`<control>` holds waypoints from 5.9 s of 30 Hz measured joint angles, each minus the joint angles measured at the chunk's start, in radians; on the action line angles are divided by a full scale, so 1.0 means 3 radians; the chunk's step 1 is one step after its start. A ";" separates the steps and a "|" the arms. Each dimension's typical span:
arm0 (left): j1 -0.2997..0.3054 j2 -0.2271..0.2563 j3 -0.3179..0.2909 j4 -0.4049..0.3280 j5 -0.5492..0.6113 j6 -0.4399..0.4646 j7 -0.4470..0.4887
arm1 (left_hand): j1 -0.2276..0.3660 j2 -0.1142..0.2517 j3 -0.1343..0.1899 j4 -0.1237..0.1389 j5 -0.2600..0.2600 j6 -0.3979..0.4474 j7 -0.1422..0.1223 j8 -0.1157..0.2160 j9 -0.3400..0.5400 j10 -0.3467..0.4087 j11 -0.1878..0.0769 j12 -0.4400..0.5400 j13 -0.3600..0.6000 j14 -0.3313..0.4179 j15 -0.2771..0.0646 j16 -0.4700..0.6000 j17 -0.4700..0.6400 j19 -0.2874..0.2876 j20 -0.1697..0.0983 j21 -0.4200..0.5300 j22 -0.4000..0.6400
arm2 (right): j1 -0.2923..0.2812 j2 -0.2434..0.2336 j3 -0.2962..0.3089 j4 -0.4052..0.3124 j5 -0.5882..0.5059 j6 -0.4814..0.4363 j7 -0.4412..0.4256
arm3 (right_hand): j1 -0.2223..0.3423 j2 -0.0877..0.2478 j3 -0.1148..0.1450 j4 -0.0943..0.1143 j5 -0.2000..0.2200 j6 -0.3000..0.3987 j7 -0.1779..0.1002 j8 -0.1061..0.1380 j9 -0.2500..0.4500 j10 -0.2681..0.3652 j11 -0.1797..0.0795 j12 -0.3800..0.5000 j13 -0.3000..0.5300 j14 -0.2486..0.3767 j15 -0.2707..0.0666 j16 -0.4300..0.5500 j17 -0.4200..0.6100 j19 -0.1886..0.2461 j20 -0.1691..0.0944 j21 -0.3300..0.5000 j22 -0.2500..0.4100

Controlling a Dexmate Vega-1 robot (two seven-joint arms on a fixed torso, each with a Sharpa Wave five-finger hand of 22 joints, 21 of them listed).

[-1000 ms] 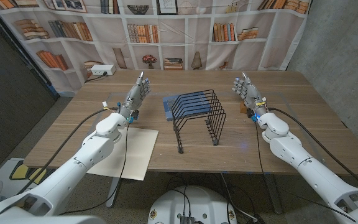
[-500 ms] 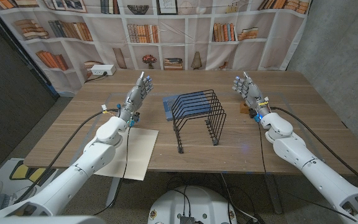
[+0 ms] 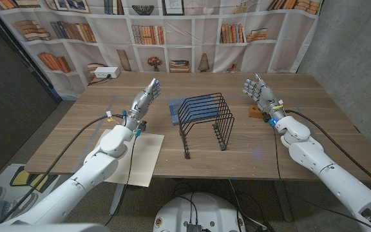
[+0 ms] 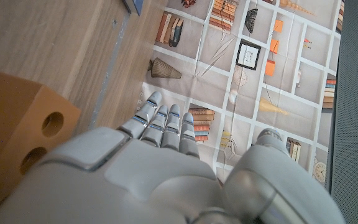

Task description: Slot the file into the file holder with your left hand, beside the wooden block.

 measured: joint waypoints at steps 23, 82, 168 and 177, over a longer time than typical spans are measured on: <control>0.0737 0.0357 -0.0364 -0.0540 0.0286 -0.0083 0.0270 | 0.0223 0.0022 0.0027 -0.0092 0.0023 0.0136 -0.0017 0.0013 0.0000 0.0138 -0.0018 0.0027 0.0017 0.0148 -0.0043 0.0000 0.0003 0.0137 0.0011 0.0011 0.0000 | -0.0283 -0.0025 0.0023 -0.0346 -0.0195 0.0130 -0.0339 | 0.0000 0.0000 -0.0015 -0.0014 0.0000 0.0000 0.0000 0.0000 0.0000 0.0000 0.0000 -0.0024 0.0000 0.0000 0.0000 -0.0016 0.0000 0.0000 0.0000 -0.0025 -0.0001; 0.2478 -0.0082 -0.1396 -0.1586 0.1992 0.0281 0.1129 | 0.0767 0.0109 0.0138 -0.0341 0.0061 0.0555 -0.0162 0.0076 0.0016 0.0569 -0.0211 0.0046 0.0032 0.0564 -0.0054 0.0000 0.0007 0.0556 -0.0003 0.0037 -0.0001 | -0.0886 -0.0203 0.0212 -0.1012 -0.0457 0.0238 -0.0740 | 0.0000 0.0000 -0.0024 -0.0023 0.0000 0.0019 0.0019 -0.0013 -0.0001 0.0018 0.0018 -0.0024 -0.0001 0.0018 0.0018 -0.0015 -0.0001 0.0036 0.0000 -0.0090 -0.0001; 0.4216 -0.0594 -0.2210 -0.2527 0.4792 0.1361 0.1398 | 0.1321 0.0020 0.0190 -0.0622 0.0307 0.0601 -0.0376 0.0035 0.0015 0.0733 -0.0460 0.0006 0.0047 0.0683 -0.0055 -0.0028 0.0006 0.0663 -0.0003 -0.0012 -0.0001 | -0.1022 0.0050 0.0081 -0.1429 -0.1081 0.0186 -0.1310 | -0.0015 0.0015 -0.0042 -0.0041 0.0000 0.0036 0.0000 -0.0013 -0.0001 0.0053 0.0018 -0.0042 -0.0001 0.0018 0.0018 -0.0026 -0.0001 0.0090 -0.0006 -0.0200 -0.0002; 0.4284 -0.0679 -0.2179 -0.2531 0.5384 0.1511 0.1350 | 0.1567 0.0086 0.0266 -0.0726 0.0320 0.0543 -0.0430 -0.0001 0.0028 0.0690 -0.0525 -0.0052 0.0047 0.0683 -0.0055 -0.0044 0.0006 0.0662 -0.0003 -0.0051 0.0005 | -0.1028 0.0089 0.0056 -0.1456 -0.1113 0.0183 -0.1333 | -0.0015 0.0014 -0.0042 -0.0041 0.0000 0.0050 0.0015 -0.0013 -0.0001 0.0053 0.0018 -0.0042 -0.0001 0.0036 0.0036 -0.0026 -0.0001 0.0089 -0.0006 -0.0200 -0.0002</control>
